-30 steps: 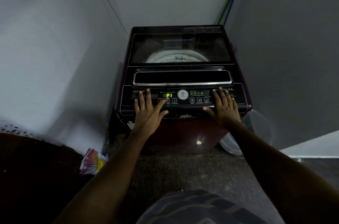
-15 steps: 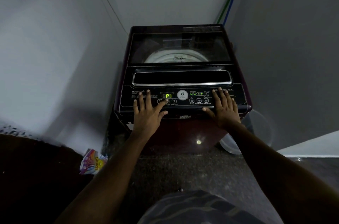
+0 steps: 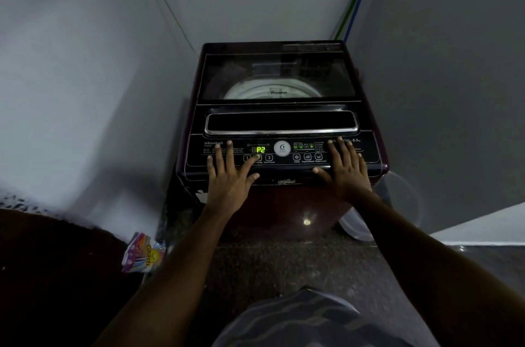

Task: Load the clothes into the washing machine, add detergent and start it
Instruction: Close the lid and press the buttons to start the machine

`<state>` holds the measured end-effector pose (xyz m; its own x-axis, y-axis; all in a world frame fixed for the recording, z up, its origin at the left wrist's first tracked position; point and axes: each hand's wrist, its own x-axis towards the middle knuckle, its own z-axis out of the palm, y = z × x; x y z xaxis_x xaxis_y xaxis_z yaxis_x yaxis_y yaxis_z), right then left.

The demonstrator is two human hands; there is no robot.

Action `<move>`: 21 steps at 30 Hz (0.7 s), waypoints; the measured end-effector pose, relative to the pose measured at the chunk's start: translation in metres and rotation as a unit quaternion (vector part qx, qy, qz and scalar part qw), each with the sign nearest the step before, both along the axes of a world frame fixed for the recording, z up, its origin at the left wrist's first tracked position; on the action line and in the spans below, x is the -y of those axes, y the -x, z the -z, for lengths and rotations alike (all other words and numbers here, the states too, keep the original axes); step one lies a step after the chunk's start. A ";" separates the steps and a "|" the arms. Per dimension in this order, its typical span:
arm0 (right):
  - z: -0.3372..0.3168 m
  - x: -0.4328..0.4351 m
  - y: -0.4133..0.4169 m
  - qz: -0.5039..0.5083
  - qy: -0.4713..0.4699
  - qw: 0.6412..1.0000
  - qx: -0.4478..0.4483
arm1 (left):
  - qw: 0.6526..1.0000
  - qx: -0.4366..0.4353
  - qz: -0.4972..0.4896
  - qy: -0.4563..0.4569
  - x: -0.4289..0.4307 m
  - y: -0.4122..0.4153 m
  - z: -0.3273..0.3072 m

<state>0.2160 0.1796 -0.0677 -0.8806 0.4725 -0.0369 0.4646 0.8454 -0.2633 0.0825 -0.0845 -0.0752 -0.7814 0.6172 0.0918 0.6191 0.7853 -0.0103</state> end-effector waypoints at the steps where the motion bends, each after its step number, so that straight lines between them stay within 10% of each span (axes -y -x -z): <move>1: 0.000 0.000 0.000 -0.001 -0.001 1.000 -0.001 | 1.000 -0.002 0.002 -0.003 0.000 0.000 0.001; 21: -0.003 0.002 0.000 0.002 -0.012 1.000 0.014 | 0.999 -0.027 -0.012 0.038 -0.003 -0.006 -0.005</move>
